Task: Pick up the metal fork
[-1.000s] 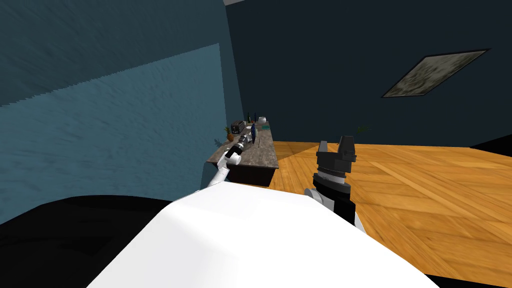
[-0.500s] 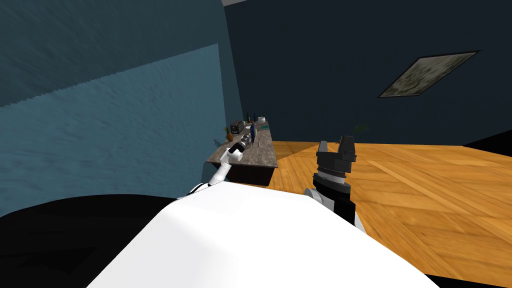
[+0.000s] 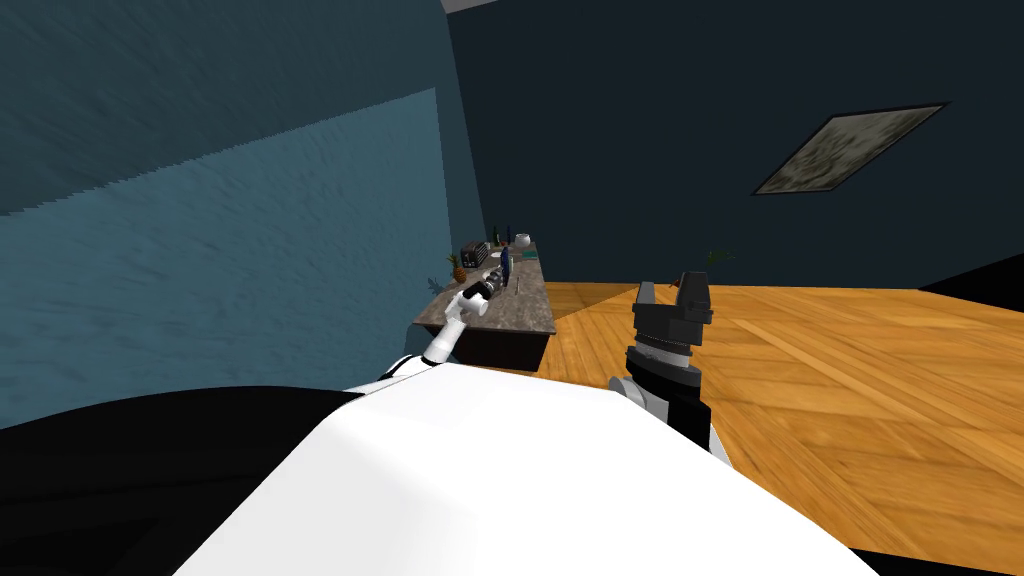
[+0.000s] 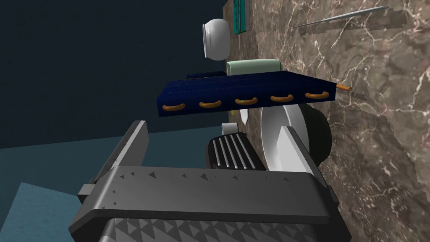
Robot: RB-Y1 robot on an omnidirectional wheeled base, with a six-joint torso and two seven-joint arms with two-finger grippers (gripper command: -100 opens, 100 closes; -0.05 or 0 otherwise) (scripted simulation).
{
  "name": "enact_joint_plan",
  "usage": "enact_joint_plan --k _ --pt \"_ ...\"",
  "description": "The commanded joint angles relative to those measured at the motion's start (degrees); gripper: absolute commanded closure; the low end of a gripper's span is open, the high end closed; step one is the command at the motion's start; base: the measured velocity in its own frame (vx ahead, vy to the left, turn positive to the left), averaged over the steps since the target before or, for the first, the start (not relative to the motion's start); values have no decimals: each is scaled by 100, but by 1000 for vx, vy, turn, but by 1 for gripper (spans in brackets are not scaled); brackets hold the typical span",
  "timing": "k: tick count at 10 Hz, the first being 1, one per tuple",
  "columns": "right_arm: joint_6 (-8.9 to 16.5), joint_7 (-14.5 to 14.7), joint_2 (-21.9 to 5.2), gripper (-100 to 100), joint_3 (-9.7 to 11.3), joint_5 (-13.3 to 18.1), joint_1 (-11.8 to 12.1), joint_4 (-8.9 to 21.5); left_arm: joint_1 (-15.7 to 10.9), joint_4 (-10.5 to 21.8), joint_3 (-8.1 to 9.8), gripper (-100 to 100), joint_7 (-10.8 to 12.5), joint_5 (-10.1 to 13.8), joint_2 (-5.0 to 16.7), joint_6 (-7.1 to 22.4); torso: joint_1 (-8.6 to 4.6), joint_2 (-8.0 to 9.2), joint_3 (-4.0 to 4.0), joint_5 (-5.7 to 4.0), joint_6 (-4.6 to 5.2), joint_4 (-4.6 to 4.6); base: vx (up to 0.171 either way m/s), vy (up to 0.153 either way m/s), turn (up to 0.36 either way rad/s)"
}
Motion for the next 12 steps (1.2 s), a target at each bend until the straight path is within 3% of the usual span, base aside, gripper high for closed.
enact_joint_plan --k 1,4,6,7,8,11,12 --pt "0 0 0 0 0 0 0 0 -90 117 -7 -100 -11 -15 -31 175 0 0 0 0 0 0 -2 13 1" --pt "0 0 0 0 0 0 0 0 -619 637 -39 -100 -123 150 -5 743 2 -1 -1 1 0 0 -4 34 -16" --pt "0 0 0 0 0 0 0 0 -683 837 -39 -100 -123 150 -5 891 9 -2 -1 2 -1 -1 -2 34 -8" --pt "0 0 0 0 0 0 0 0 -949 1044 -47 -100 -189 229 2 1171 3 -2 -1 1 -1 -1 4 46 -12" --pt "0 0 0 0 0 0 0 0 -973 1206 -47 -100 -189 229 2 1237 8 -4 -2 1 0 -1 -2 47 -19" --pt "0 0 0 0 0 0 0 0 -1484 1746 -45 -100 -337 381 6 1724 19 -3 -2 5 -2 -1 -5 75 -13" --pt "0 0 0 0 0 0 0 0 -1532 1950 -45 -100 -337 381 6 1861 19 0 0 4 -1 0 -3 65 -13"
